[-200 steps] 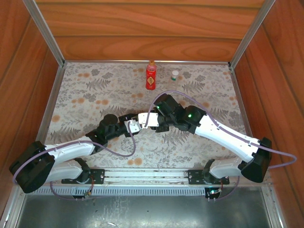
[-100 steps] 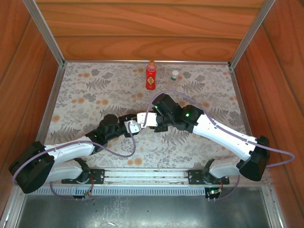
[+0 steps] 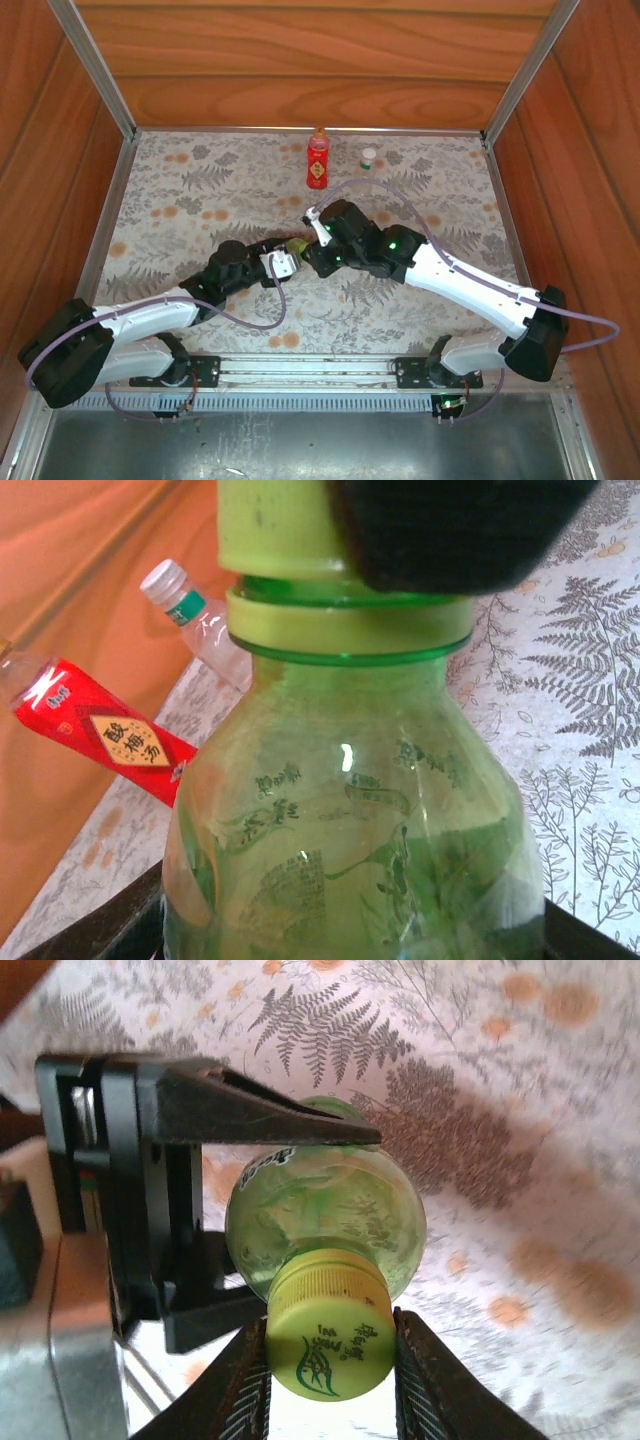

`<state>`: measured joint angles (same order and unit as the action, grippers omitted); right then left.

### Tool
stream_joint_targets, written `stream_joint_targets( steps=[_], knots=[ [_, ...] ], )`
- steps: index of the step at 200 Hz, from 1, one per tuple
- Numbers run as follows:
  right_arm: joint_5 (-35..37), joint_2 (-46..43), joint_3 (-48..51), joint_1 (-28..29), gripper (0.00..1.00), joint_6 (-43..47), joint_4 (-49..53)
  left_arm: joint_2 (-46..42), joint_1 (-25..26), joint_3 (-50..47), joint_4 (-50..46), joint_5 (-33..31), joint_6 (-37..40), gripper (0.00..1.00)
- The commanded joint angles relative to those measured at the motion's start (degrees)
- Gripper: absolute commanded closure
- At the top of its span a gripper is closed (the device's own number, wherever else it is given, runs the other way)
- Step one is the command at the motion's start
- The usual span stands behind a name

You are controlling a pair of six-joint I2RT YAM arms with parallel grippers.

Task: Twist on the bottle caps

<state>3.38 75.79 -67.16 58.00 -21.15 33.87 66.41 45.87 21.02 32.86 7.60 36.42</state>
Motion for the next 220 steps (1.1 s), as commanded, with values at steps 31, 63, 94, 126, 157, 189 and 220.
stream_joint_targets(
  steps=[31,63,94,126,157,189,220],
  knots=[
    [0.62,-6.15,2.56,-0.34,0.41,14.24,-0.18,-0.69,0.52,-0.38,0.58,0.58,0.86,0.42],
    [1.28,-8.31,2.62,-0.28,0.35,40.56,1.10,-1.26,0.46,-0.89,0.49,0.68,0.81,0.42],
    [0.40,-6.53,-0.60,1.31,0.36,64.85,7.54,-2.31,0.48,-1.46,0.46,0.73,1.03,0.42],
    [3.40,-4.36,-1.47,1.59,0.38,73.78,5.23,-3.38,0.46,-2.12,0.45,1.18,0.95,0.42],
    [-0.46,-1.46,-3.39,1.73,0.47,72.89,4.99,-3.08,0.45,-2.25,0.53,1.02,1.08,0.42],
    [-0.53,0.20,-3.16,1.73,0.56,73.00,3.87,-3.38,0.46,-2.25,0.45,1.42,0.92,0.42],
    [0.11,0.83,-3.09,1.70,0.56,73.26,3.22,-3.91,0.47,-2.37,0.45,1.46,0.57,0.42]
  ],
)
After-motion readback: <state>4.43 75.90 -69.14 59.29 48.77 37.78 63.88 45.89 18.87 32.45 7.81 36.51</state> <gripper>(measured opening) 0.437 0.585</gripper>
